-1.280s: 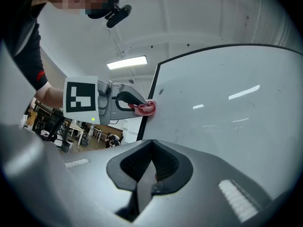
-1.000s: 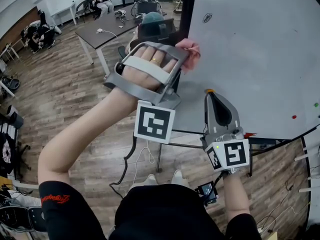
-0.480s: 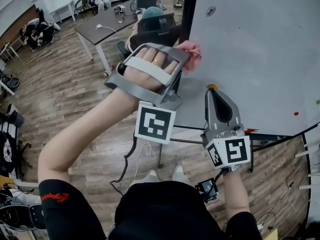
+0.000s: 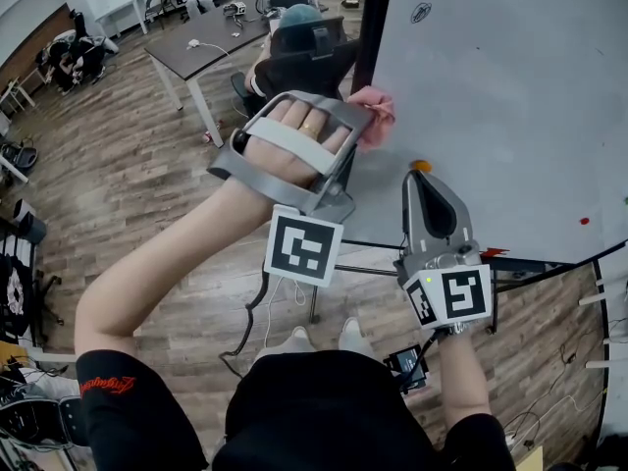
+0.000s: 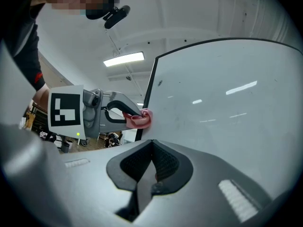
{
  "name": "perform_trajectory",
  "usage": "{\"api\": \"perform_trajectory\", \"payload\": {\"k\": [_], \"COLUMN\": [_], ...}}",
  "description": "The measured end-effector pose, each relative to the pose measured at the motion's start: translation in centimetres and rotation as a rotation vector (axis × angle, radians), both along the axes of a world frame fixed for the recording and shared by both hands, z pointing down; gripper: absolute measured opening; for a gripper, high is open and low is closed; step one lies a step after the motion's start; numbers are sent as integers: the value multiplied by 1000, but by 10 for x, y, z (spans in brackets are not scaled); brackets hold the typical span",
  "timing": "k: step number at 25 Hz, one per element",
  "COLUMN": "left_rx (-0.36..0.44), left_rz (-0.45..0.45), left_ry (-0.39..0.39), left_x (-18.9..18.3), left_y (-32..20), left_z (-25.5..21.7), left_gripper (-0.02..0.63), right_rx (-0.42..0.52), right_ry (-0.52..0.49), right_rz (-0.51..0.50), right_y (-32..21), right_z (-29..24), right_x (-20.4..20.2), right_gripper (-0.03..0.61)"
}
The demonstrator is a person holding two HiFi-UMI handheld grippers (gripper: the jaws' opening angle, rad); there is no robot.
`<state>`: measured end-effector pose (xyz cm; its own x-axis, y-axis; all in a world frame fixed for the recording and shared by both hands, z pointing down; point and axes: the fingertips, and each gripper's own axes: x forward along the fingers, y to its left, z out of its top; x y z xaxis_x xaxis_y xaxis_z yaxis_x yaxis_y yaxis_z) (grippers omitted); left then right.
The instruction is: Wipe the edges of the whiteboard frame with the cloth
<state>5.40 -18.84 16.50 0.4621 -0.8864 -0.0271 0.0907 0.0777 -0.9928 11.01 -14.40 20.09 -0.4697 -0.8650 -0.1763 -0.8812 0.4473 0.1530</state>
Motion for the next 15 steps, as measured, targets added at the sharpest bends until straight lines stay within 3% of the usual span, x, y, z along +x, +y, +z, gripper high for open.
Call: {"api": "perform_trajectory", "payload": {"k": [15], "left_rx": [-49], "left_rz": [10], "left_ry": [-2], "left_x": [0], "left_y": [-1], "left_z": [29], "left_gripper": [46], "right_rx": [-41], "right_ry": [3], "right_rz": [13], "right_y": [0], "right_z": [12], "right_x": [0], "right_gripper": [2]}}
